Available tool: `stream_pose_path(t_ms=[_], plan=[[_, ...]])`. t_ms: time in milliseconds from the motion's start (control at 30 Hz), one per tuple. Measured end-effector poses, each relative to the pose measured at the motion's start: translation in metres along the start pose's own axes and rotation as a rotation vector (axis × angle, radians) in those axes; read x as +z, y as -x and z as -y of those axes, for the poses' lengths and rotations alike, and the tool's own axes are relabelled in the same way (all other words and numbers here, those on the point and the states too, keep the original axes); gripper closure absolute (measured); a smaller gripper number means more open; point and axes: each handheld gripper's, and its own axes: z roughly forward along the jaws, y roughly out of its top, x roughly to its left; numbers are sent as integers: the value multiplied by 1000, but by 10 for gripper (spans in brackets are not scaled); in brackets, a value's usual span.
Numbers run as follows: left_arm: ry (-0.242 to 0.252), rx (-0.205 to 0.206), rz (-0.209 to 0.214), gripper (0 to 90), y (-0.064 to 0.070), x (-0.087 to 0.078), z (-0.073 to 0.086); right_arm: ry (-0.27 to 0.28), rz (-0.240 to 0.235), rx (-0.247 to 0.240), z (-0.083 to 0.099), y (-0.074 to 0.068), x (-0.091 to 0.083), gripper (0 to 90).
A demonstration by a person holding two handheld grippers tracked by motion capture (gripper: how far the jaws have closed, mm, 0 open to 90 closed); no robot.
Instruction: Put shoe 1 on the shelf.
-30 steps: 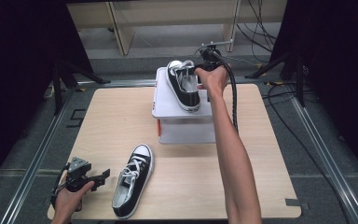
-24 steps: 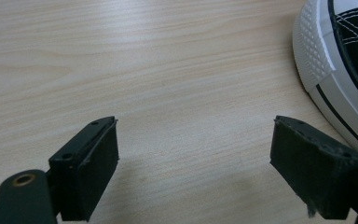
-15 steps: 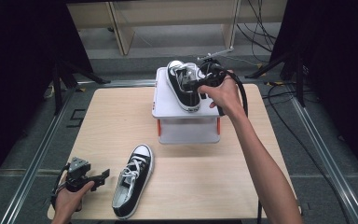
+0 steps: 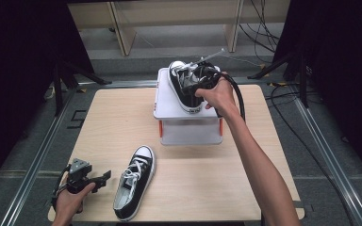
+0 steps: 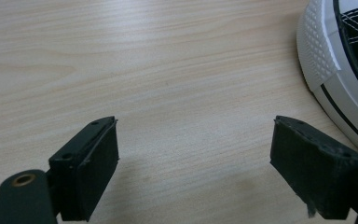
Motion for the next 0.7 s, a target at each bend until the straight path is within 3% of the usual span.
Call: stream_pose_path(t_ms=[100, 400, 633, 700], plan=[[1, 3, -3, 149, 0, 0, -1, -5, 2, 12, -7, -9, 1, 888], [13, -3, 15, 149, 0, 0, -1, -21, 44, -37, -20, -39, 22, 881], [5, 4, 5, 149, 0, -1, -1, -3, 14, -27, -16, -38, 22, 859], [14, 1, 8, 149, 0, 0, -1, 30, -8, -9, -15, -37, 17, 817]])
